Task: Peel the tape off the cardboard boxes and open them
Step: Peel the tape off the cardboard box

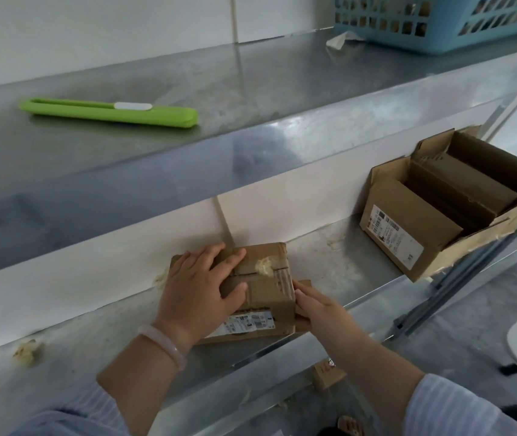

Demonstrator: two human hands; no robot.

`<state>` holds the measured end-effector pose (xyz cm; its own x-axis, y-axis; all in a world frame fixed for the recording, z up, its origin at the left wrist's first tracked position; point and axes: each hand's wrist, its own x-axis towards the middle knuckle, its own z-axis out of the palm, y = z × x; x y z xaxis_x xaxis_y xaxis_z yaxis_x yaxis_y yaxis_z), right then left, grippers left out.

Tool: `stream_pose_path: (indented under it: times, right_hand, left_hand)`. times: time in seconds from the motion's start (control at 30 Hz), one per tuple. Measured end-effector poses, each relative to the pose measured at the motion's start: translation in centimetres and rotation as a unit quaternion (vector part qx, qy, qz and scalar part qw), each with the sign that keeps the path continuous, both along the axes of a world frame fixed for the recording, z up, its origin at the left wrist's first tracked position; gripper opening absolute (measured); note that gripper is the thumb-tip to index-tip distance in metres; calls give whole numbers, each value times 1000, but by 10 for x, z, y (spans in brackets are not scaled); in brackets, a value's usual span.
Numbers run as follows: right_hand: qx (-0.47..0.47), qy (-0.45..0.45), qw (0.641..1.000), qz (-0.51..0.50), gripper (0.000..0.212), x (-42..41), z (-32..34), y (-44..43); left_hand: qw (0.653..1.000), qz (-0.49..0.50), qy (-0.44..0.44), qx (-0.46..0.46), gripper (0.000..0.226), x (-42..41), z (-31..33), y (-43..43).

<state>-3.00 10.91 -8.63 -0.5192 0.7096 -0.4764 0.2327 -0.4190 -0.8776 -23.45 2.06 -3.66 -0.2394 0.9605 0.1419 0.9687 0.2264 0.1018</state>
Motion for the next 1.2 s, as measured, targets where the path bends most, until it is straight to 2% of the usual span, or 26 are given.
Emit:
stream_pose_path:
  times: [0.17, 0.27, 0.3, 0.4, 0.47, 0.53, 0.6, 0.63, 0.67, 0.73, 0.8, 0.83, 0.93, 0.97, 1.03, 1.1, 1.2]
  right_hand:
    - [26, -6, 999, -20, 30, -1, 12, 2]
    - [125, 37, 991, -8, 27, -6, 35, -7]
    - [181, 20, 983, 8, 31, -9, 40, -9]
    - [348, -123, 922, 121, 57, -22, 45, -9]
    - [376, -175, 898, 147, 60, -26, 47, -5]
    - [418, -210, 870, 158, 60, -25, 50, -2]
    - [466, -240, 837, 158, 62, -25, 53, 0]
    - [486, -252, 823, 152, 65, -27, 54, 0]
    - [513, -256, 807, 143, 67, -30, 56, -2]
    - [587, -235, 761, 146, 71, -40, 56, -4]
    - [640, -188, 718, 198, 67, -54, 54, -5]
    - [651, -180, 700, 232, 62, -63, 55, -6]
    - [656, -245, 649, 296, 67, -83, 57, -13]
    - [661, -268, 634, 298, 72, -87, 56, -15]
    - [670, -293, 607, 310, 76, -90, 52, -20]
    - [677, -298, 589, 325, 80, -89, 47, -21]
    - [689, -289, 574, 335, 86, -83, 45, -15]
  left_hand:
    - [1000, -2, 11, -3, 63, 0, 0, 0]
    - [1000, 2, 7, -9, 64, 1, 1, 2]
    - [1000, 3, 1, -8, 65, 1, 1, 2]
    - [999, -11, -39, 26, 62, 2, 3, 1]
    - [995, -51, -44, 78, 52, 0, 8, -5]
    - [985, -74, 2, 158, 46, -3, 8, -18]
    - [977, 6, 13, 214, 54, -6, 5, -37]
    - [971, 83, -26, 222, 62, -8, 0, -47]
    - [957, 170, -100, 214, 72, -8, -4, -56]
    - [885, 298, -320, 160, 88, -10, -11, -65]
    - [799, 316, -502, 100, 77, -12, -16, -64]
    - [777, 303, -546, 78, 63, -10, -16, -63]
    - [749, 285, -587, 116, 34, -6, -17, -62]
    - [751, 283, -581, 135, 27, -4, -17, -64]
    - [783, 275, -535, 159, 14, -1, -12, -71]
    - [801, 265, -506, 181, 12, 0, -10, -77]
    - [801, 271, -503, 176, 17, 3, -11, -84]
